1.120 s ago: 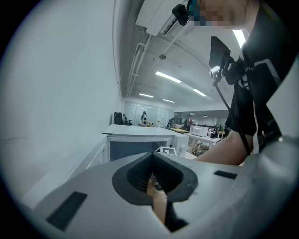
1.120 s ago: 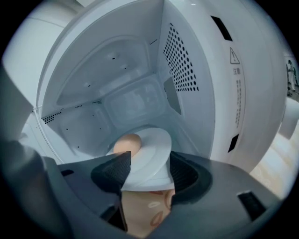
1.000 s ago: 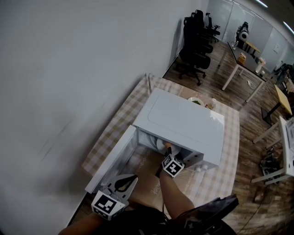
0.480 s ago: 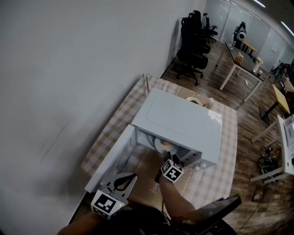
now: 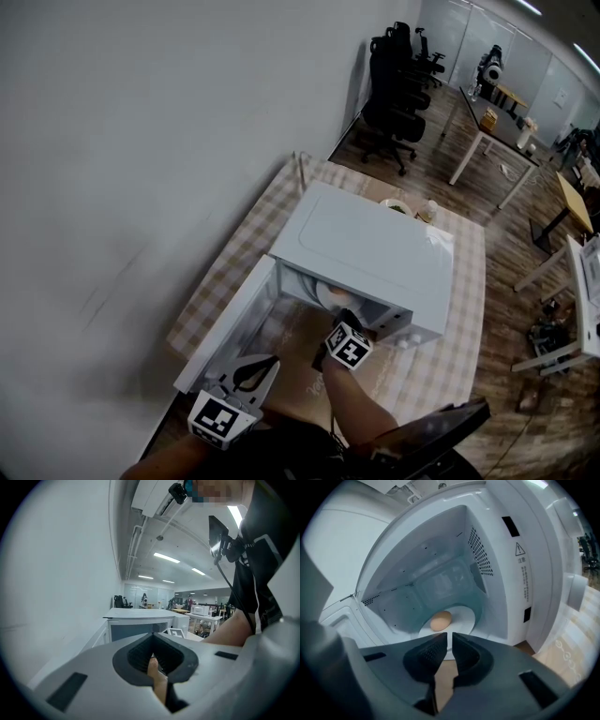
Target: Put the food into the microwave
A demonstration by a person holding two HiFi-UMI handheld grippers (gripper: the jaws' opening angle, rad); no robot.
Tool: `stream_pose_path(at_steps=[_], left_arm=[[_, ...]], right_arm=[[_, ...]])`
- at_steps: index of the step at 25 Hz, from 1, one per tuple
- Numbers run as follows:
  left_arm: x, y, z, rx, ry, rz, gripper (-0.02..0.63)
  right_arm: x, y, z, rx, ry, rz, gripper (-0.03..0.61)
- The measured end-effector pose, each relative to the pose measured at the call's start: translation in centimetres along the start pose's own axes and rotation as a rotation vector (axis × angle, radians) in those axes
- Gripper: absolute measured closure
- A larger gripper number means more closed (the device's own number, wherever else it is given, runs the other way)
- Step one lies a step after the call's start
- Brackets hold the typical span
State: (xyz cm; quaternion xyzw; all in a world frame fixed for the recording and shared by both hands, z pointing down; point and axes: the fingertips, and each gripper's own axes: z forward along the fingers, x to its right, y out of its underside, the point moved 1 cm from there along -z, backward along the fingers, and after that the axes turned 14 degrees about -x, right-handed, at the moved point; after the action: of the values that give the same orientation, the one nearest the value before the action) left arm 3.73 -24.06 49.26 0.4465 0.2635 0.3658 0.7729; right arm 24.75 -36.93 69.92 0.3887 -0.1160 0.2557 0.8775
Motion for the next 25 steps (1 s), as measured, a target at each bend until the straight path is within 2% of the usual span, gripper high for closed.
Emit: stream_pose_path(at_steps=[6, 12, 18, 25], left_arm=[[0.2, 0.0, -0.1, -0.001, 0.001, -0.025, 0.606], [0.1, 0.5, 0.0, -0.006, -0.005, -0.038, 0.606], [0.4, 0.7, 0.0, -0.013, -0.005, -0.023, 0.606], [0.6, 0.3, 0.3, -0.007, 0.004, -0.031, 0.606]], right_arm=[[-0.2, -0.8, 1.2, -0.045, 0.043, -0.067, 0.546], [-1.1, -1.1, 2.1, -0.118, 0.109, -0.24, 0.548], [-1.4, -1.6, -0.7, -0.015, 0.07, -0.268, 0.527], [-0.9, 1.7, -1.9, -0.068, 0.051, -0.341, 0.526]])
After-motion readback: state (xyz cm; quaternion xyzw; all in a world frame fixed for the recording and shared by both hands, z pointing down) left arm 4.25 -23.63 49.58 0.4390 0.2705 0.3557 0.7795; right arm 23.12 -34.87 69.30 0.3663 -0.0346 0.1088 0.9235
